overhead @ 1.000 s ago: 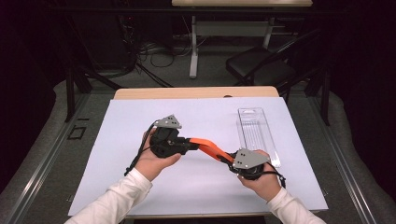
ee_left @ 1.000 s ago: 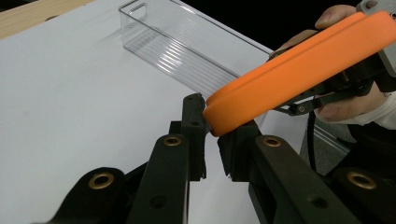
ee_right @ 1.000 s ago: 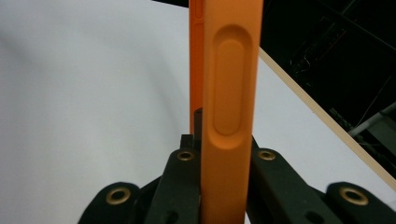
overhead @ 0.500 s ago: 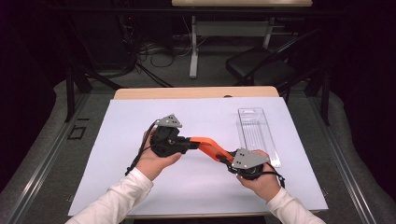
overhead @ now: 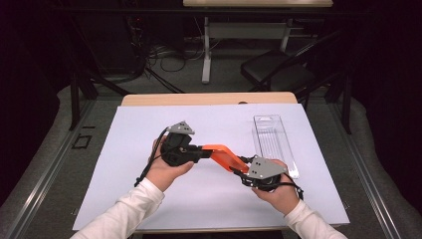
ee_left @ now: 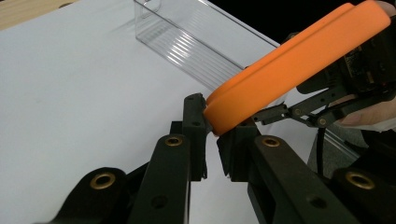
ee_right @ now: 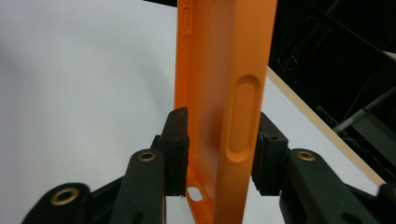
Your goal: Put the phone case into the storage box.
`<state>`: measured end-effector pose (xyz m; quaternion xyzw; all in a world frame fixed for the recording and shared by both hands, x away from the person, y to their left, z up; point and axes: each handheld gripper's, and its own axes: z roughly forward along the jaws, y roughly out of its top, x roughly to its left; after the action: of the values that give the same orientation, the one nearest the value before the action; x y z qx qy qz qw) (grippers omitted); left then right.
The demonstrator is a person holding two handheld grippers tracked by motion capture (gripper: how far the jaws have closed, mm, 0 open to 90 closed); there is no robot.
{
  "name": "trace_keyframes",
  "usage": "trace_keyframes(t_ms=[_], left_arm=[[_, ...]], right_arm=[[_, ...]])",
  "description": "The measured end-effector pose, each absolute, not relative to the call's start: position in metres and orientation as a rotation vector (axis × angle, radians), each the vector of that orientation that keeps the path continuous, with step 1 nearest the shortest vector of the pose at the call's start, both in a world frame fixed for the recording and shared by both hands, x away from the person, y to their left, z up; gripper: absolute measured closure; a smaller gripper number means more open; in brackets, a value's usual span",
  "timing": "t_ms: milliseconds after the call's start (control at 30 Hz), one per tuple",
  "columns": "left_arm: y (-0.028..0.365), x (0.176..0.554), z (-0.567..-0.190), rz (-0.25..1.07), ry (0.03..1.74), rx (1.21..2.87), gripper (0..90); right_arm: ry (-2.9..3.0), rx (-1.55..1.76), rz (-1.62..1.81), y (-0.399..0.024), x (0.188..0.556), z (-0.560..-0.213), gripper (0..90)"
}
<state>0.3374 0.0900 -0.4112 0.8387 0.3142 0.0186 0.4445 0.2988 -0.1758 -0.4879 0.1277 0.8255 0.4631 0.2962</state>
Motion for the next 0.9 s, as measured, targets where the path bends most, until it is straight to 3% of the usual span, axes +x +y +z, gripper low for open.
trace_keyframes(t_ms=[900], left_arm=[[0.085,0.338,-0.411,0.117,0.914,2.141,81.5]], right_arm=[[2.128,0.353,1.192,-0.170,0.292,-0.477,47.3]])
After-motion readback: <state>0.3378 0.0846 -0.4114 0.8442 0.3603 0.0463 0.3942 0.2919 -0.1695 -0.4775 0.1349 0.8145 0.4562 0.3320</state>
